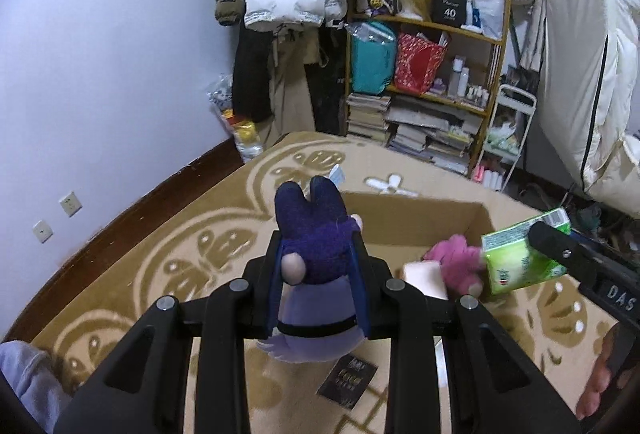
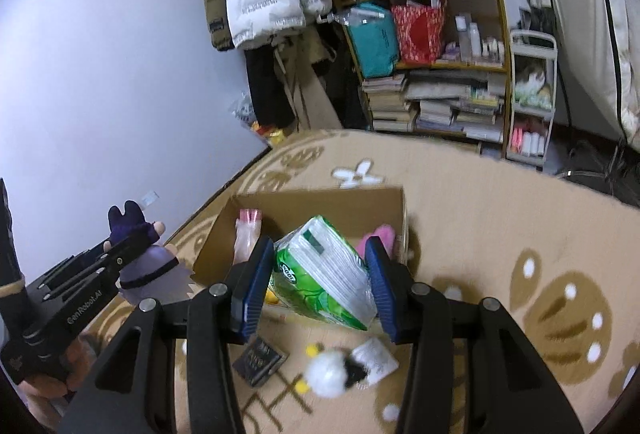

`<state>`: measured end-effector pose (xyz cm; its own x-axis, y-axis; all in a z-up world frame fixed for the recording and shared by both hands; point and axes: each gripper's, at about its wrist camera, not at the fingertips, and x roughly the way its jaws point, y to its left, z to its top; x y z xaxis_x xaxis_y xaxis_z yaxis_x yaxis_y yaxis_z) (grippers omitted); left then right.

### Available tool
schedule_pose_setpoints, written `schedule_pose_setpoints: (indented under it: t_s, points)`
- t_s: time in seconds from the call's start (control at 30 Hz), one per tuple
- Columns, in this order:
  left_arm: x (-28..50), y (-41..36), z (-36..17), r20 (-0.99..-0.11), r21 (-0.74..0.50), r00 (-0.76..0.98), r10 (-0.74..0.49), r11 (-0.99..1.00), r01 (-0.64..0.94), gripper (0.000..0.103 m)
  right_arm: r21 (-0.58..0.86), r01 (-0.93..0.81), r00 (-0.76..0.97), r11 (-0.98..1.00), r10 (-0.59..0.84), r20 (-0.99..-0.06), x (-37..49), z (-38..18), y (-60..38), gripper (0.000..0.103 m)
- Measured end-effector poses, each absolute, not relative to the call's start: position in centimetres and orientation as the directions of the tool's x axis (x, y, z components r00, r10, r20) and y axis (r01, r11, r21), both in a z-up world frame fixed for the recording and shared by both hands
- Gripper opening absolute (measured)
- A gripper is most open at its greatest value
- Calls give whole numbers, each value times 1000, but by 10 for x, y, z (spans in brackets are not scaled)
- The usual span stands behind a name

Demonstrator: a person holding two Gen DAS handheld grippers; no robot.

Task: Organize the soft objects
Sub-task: 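Drop the purple plush into the box with the left gripper while the right gripper drops the tissue pack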

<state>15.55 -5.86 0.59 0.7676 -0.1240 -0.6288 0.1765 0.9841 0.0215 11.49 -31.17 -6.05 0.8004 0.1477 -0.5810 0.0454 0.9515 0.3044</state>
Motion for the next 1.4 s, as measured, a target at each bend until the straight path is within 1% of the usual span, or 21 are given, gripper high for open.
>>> schedule_pose_setpoints:
  t_s: [0.2, 0.33, 0.63, 0.77, 0.87, 1.0, 1.07, 1.13, 1.17, 1.2, 1.23, 1.27, 1.3, 1.33, 1.37, 1.4]
  points:
    - [171, -65, 5, -589, 16, 794, -148, 981, 195, 28, 248, 21, 841, 969, 117, -529, 129, -60, -304, 50]
    - [178, -67, -5, -578, -2, 800, -161, 981, 196, 28, 250, -6, 857, 968, 133, -498, 136, -72, -298, 50]
    - [192, -74, -28, -583, -37, 791, -185, 979, 201, 29, 166, -16, 870, 986, 95, -483, 154, -100, -286, 50]
    - [196, -82, -31, -575, -18, 797, -185, 977, 214, 30, 171, -31, 870, 985, 111, -480, 161, -107, -288, 50]
    - [201, -86, -37, -587, -8, 790, -176, 977, 212, 31, 165, -35, 855, 986, 114, -506, 166, -114, -287, 52]
    - [207, -84, -44, -622, -12, 767, -158, 981, 192, 35, 140, -24, 806, 990, 102, -583, 174, -122, -287, 54]
    - [208, -84, -44, -620, -4, 771, -148, 983, 185, 37, 148, -25, 799, 989, 109, -591, 173, -124, -289, 54]
    - [209, -84, -44, -626, -2, 766, -147, 982, 186, 47, 153, -19, 797, 988, 108, -594, 172, -124, -292, 55]
    - [209, -84, -45, -629, 0, 764, -142, 983, 183, 58, 157, -18, 796, 987, 109, -595, 171, -123, -293, 56]
    - [209, -83, -46, -629, 5, 766, -135, 984, 177, 63, 162, -18, 796, 987, 112, -595, 170, -122, -294, 59]
    - [208, -82, -46, -626, 8, 769, -127, 986, 169, 65, 167, -18, 795, 986, 115, -595, 168, -120, -295, 65]
    - [207, -81, -45, -622, 10, 773, -120, 987, 161, 68, 172, -17, 797, 985, 117, -593, 167, -119, -296, 68]
    - [206, -80, -45, -617, 9, 778, -118, 987, 158, 76, 172, -14, 798, 985, 115, -592, 166, -118, -297, 70]
    - [205, -79, -44, -618, 10, 778, -117, 987, 157, 81, 166, -7, 799, 986, 105, -592, 164, -116, -297, 73]
    - [205, -79, -44, -624, 16, 774, -113, 987, 158, 88, 161, -2, 799, 987, 98, -593, 163, -114, -297, 78]
    - [205, -80, -44, -629, 23, 770, -109, 987, 158, 89, 157, 4, 800, 988, 91, -594, 161, -112, -298, 82]
